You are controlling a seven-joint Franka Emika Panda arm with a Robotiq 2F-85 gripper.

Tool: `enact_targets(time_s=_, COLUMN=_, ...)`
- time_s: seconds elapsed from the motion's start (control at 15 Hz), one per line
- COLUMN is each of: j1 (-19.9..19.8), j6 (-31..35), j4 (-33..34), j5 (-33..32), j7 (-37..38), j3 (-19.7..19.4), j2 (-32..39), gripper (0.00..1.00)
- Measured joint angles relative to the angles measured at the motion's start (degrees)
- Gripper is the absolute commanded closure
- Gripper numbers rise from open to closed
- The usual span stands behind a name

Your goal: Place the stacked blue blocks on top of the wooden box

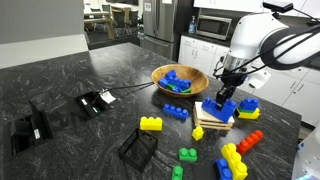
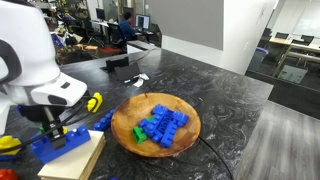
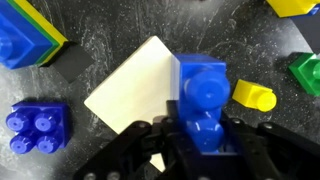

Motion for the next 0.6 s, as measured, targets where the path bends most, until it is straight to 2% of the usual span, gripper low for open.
enact_targets(time_s=0.33, j1=0.0, j6=0.0, j4=-0.1, j5=0.6, j7=-7.0, j3=-1.9, j2=-0.5, gripper=0.89)
enact_targets(time_s=0.6, j1=-0.2, j6=0.0, j4=-0.1, j5=-0.4, j7=-8.2, j3=-2.0, j2=-0.6, gripper=0.89)
